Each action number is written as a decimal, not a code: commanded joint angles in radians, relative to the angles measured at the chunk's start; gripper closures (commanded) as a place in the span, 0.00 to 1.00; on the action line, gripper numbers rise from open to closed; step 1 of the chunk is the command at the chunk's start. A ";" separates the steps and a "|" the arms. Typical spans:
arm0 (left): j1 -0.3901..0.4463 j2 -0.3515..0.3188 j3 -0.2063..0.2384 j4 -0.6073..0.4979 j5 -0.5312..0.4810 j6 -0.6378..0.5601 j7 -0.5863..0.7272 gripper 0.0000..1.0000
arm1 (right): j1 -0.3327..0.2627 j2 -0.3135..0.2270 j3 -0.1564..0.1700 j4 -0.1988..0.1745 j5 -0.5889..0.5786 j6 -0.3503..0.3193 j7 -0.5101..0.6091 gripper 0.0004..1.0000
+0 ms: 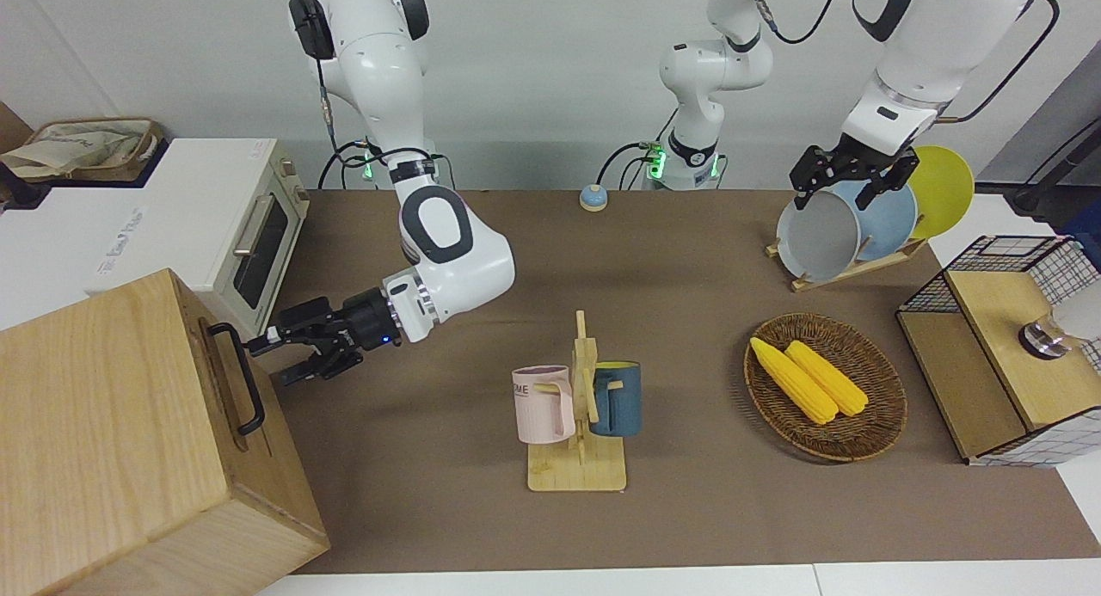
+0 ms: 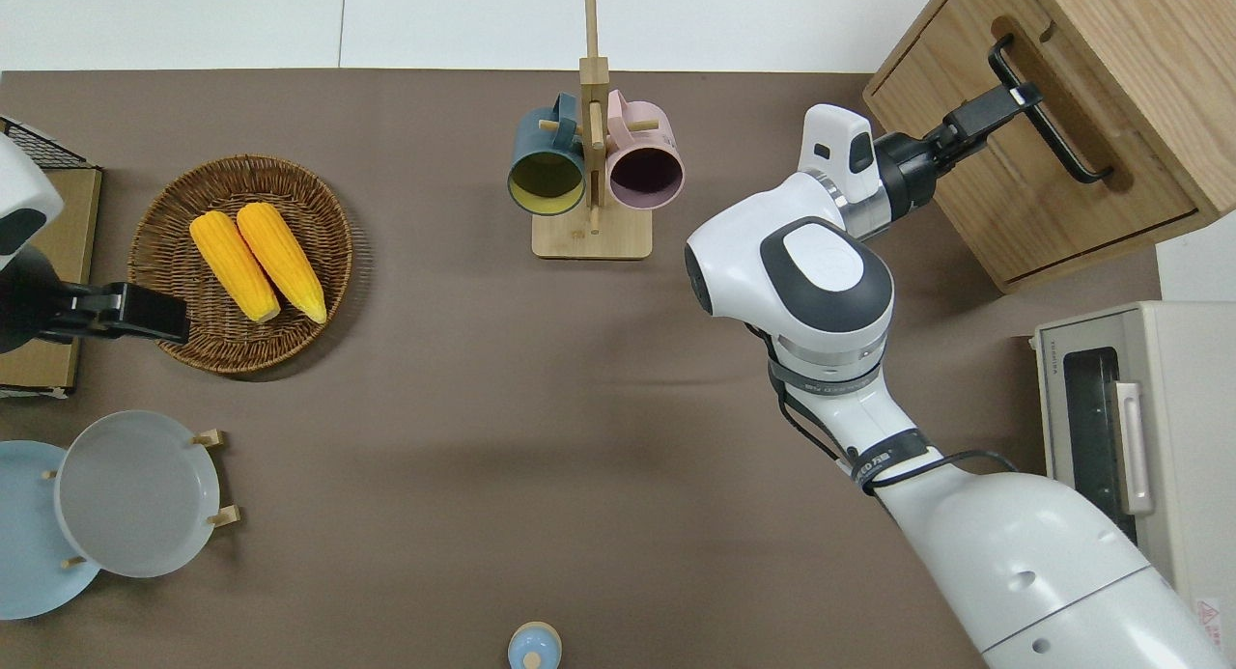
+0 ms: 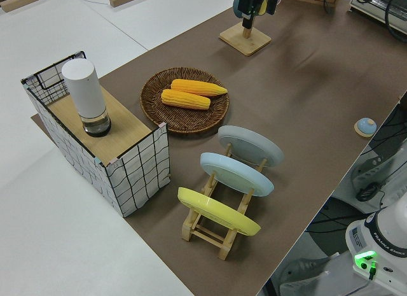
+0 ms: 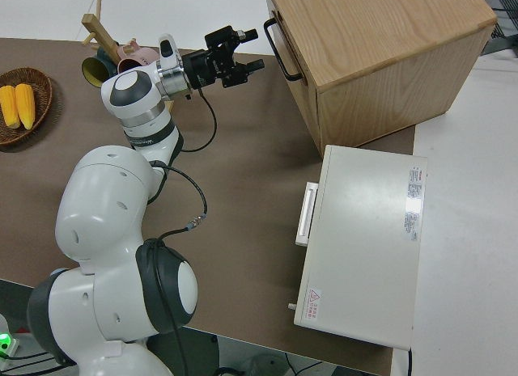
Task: Slide drawer open with right arm
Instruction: 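Close the right gripper on the black drawer handle, then pull the handle toward the robot with the right gripper, sliding the drawer out, then open the right gripper and release the drawer handle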
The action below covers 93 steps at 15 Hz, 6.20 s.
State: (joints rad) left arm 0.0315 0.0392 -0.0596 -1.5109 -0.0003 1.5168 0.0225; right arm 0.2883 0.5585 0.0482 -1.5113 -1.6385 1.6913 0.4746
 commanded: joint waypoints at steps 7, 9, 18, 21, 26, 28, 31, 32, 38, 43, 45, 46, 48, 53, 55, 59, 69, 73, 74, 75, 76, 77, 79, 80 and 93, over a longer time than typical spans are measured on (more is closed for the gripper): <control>0.004 0.011 -0.006 0.024 0.017 -0.020 0.010 0.01 | -0.038 0.000 -0.051 -0.004 -0.057 0.155 0.026 0.08; 0.004 0.011 -0.006 0.026 0.017 -0.020 0.010 0.01 | -0.035 0.000 -0.051 -0.004 -0.057 0.157 0.013 0.33; 0.004 0.011 -0.006 0.026 0.017 -0.020 0.010 0.01 | -0.017 0.001 -0.051 -0.004 -0.058 0.143 0.007 1.00; 0.004 0.011 -0.006 0.024 0.017 -0.020 0.010 0.01 | -0.011 0.001 -0.051 -0.004 -0.058 0.142 0.006 1.00; 0.004 0.011 -0.006 0.026 0.017 -0.020 0.010 0.01 | 0.063 0.001 -0.051 -0.004 -0.041 0.070 -0.011 1.00; 0.004 0.011 -0.006 0.026 0.017 -0.020 0.010 0.01 | 0.092 0.001 -0.051 -0.006 -0.038 0.035 -0.013 1.00; 0.004 0.011 -0.006 0.026 0.017 -0.020 0.010 0.01 | 0.130 0.001 -0.050 -0.006 -0.037 -0.004 -0.014 1.00; 0.004 0.011 -0.006 0.026 0.017 -0.020 0.010 0.01 | 0.143 0.003 -0.051 -0.006 -0.037 -0.019 -0.017 1.00; 0.004 0.011 -0.006 0.024 0.017 -0.020 0.010 0.01 | 0.224 0.005 -0.051 -0.003 0.023 -0.085 -0.033 1.00; 0.004 0.011 -0.006 0.026 0.017 -0.020 0.010 0.01 | 0.285 0.003 -0.051 0.003 0.066 -0.136 -0.030 1.00; 0.004 0.011 -0.006 0.024 0.017 -0.020 0.010 0.01 | 0.311 0.004 -0.051 0.005 0.066 -0.156 -0.028 1.00; 0.004 0.011 -0.006 0.026 0.017 -0.020 0.010 0.01 | 0.324 0.005 -0.051 0.005 0.066 -0.163 -0.030 1.00; 0.004 0.011 -0.006 0.026 0.017 -0.020 0.010 0.01 | 0.342 0.005 -0.051 0.008 0.068 -0.180 -0.028 1.00; 0.004 0.011 -0.006 0.026 0.017 -0.020 0.010 0.01 | 0.385 0.003 -0.051 0.016 0.100 -0.211 -0.022 1.00; 0.004 0.011 -0.006 0.026 0.017 -0.020 0.010 0.01 | 0.399 0.003 -0.051 0.019 0.114 -0.220 -0.022 1.00; 0.004 0.011 -0.006 0.026 0.017 -0.020 0.010 0.01 | 0.408 0.003 -0.053 0.019 0.117 -0.228 -0.021 1.00; 0.004 0.011 -0.006 0.024 0.017 -0.020 0.010 0.01 | 0.407 0.006 -0.056 0.017 0.117 -0.226 -0.002 0.60; 0.004 0.011 -0.006 0.026 0.017 -0.020 0.010 0.01 | 0.405 0.009 -0.057 0.014 0.118 -0.219 0.042 0.01; 0.004 0.011 -0.006 0.026 0.017 -0.020 0.010 0.01 | 0.405 0.009 -0.057 0.014 0.120 -0.217 0.051 0.01; 0.004 0.011 -0.006 0.024 0.017 -0.020 0.010 0.01 | 0.405 0.009 -0.057 0.014 0.120 -0.216 0.059 0.01; 0.004 0.011 -0.006 0.024 0.017 -0.020 0.010 0.01 | 0.405 0.009 -0.057 0.014 0.118 -0.216 0.062 0.01; 0.004 0.011 -0.006 0.026 0.017 -0.020 0.010 0.01 | 0.405 0.009 -0.057 0.014 0.118 -0.216 0.068 0.01; 0.004 0.011 -0.006 0.026 0.017 -0.020 0.010 0.01 | 0.403 0.011 -0.057 0.013 0.120 -0.216 0.073 0.01; 0.004 0.011 -0.006 0.024 0.017 -0.020 0.010 0.01 | 0.403 0.011 -0.057 0.013 0.120 -0.216 0.073 0.01; 0.004 0.011 -0.006 0.024 0.017 -0.020 0.010 0.01 | 0.468 0.000 -0.044 0.063 0.262 -0.229 0.073 0.01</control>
State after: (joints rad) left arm 0.0315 0.0392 -0.0596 -1.5109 -0.0003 1.5168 0.0225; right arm 0.7479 0.5604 0.0016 -1.4705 -1.4305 1.4664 0.5429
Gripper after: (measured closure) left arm 0.004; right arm 0.013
